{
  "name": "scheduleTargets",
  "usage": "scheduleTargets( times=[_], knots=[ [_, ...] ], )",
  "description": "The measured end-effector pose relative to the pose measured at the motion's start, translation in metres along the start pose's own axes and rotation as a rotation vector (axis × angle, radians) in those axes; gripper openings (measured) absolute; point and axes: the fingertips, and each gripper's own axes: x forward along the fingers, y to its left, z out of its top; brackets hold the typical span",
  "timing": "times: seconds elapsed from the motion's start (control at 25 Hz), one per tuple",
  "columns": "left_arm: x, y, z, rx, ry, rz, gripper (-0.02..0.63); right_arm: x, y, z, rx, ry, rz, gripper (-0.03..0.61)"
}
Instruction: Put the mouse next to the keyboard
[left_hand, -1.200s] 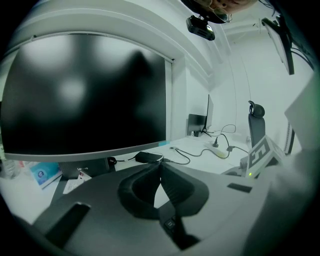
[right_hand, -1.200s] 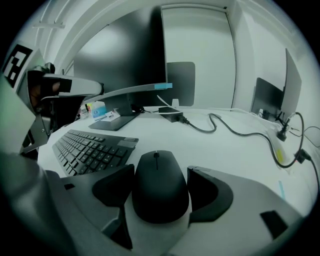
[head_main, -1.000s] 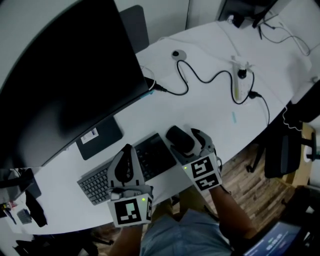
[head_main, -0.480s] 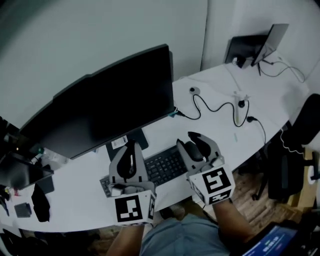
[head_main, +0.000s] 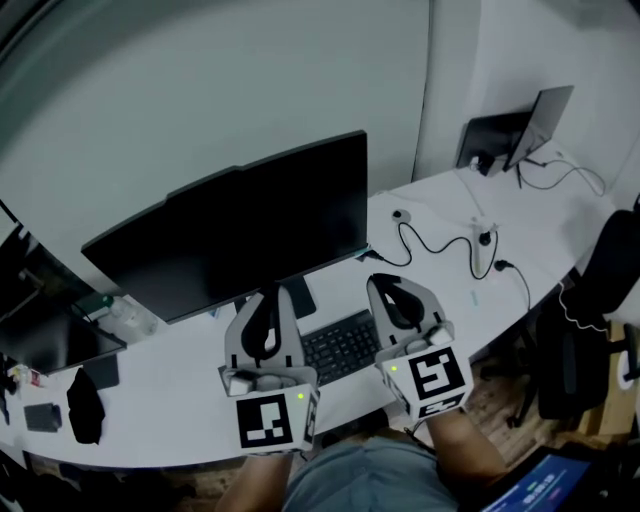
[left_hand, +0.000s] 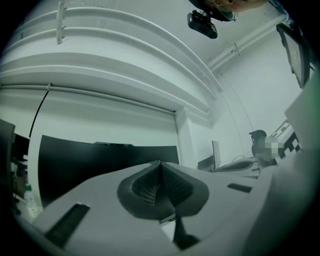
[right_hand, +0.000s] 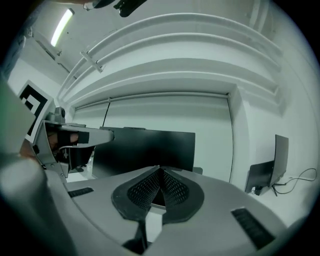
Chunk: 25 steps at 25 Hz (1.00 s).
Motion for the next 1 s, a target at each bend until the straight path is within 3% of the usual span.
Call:
scheduleTargets(
  times=[0.2,1.0],
  knots=[
    [-0.006,0.0,0.005,-0.026,-0.016,-0.005,0.005,-0.003,0.005,0.012,-0.048,-0.029,-0.012,0.014],
    [-0.006,-0.001,0.002,-0.034,-0.024,-0.015,0.005,-0.007,0.002,0.019,-0.051,-0.049,-0.032,0.014]
  ],
)
